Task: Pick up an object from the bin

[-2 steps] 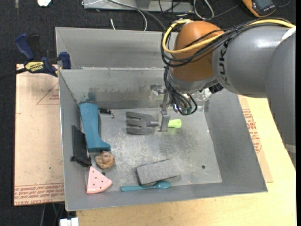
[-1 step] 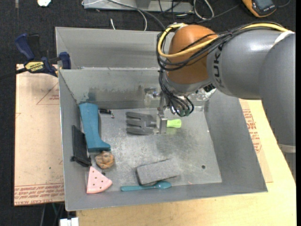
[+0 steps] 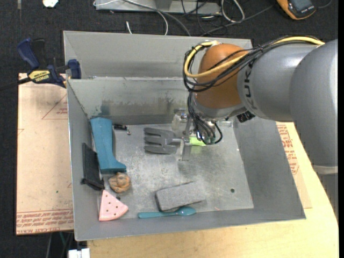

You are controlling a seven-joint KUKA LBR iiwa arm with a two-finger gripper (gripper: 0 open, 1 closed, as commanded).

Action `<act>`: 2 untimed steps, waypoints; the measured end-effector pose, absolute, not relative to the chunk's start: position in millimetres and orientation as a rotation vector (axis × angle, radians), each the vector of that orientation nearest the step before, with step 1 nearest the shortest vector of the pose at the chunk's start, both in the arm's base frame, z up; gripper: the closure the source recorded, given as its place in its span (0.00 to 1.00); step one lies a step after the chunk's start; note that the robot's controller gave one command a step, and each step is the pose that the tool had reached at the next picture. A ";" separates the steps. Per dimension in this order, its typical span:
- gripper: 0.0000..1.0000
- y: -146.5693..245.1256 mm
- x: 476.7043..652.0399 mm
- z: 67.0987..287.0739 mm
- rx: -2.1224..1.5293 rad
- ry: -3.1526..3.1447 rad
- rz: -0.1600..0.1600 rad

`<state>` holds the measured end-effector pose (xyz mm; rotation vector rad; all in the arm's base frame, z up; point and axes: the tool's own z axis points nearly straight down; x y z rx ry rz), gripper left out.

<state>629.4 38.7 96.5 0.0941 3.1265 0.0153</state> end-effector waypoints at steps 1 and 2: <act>0.00 44.4 631.5 84.0 -0.074 3.126 0.015; 1.00 27.3 638.8 71.8 0.252 3.115 0.015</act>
Offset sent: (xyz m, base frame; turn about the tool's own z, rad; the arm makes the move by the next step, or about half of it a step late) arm 0.0076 -0.0115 -0.0265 0.1010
